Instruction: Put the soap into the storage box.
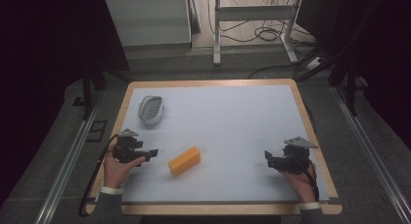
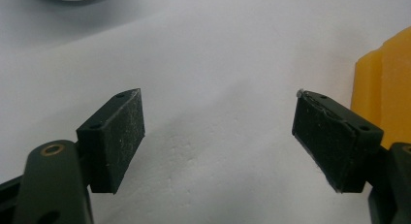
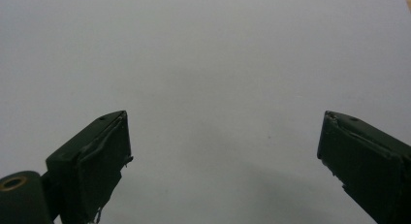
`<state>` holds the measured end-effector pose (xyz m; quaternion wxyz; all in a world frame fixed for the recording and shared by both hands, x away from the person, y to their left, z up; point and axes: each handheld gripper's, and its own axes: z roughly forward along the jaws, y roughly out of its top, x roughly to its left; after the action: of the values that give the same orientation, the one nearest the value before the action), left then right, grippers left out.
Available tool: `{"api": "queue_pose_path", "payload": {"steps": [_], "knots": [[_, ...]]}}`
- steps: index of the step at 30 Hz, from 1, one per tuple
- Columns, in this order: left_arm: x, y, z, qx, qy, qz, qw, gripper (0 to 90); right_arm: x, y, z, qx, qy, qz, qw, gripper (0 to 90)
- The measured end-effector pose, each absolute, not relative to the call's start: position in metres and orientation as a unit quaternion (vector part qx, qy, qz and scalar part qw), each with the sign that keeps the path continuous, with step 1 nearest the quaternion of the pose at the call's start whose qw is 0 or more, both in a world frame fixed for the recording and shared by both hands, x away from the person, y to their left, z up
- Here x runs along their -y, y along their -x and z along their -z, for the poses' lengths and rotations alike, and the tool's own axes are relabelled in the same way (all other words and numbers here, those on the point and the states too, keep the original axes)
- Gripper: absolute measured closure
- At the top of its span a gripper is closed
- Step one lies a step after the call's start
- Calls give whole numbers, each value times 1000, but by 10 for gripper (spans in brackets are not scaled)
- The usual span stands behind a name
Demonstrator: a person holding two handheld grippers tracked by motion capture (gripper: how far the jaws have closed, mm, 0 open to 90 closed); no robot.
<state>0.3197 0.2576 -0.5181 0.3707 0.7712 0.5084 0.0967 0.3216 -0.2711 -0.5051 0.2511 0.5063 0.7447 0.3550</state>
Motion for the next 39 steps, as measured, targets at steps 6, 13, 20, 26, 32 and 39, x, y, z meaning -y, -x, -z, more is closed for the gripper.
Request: {"api": "queue_pose_path", "payload": {"steps": [6,13,20,26,32,39], "knots": [[-259,-319,518,-508,-774,-97,366,191,273,-321,505,-746,-506,-355,250,65],[-261,-317,516,-510,-773,-103,363,191,272,-318,500,-746,-499,-357,259,68],[-261,-315,516,-511,-773,-108,361,191,277,-317,500,-741,-505,-361,255,68],[-260,-309,513,-513,-771,-117,357,192,280,-317,503,-747,-503,-357,249,68],[-262,-305,505,-514,-769,-131,357,192,288,-316,502,-740,-509,-364,245,68],[-261,-306,470,-485,-785,-152,353,185,290,-312,496,-724,-520,-385,240,69]]}}
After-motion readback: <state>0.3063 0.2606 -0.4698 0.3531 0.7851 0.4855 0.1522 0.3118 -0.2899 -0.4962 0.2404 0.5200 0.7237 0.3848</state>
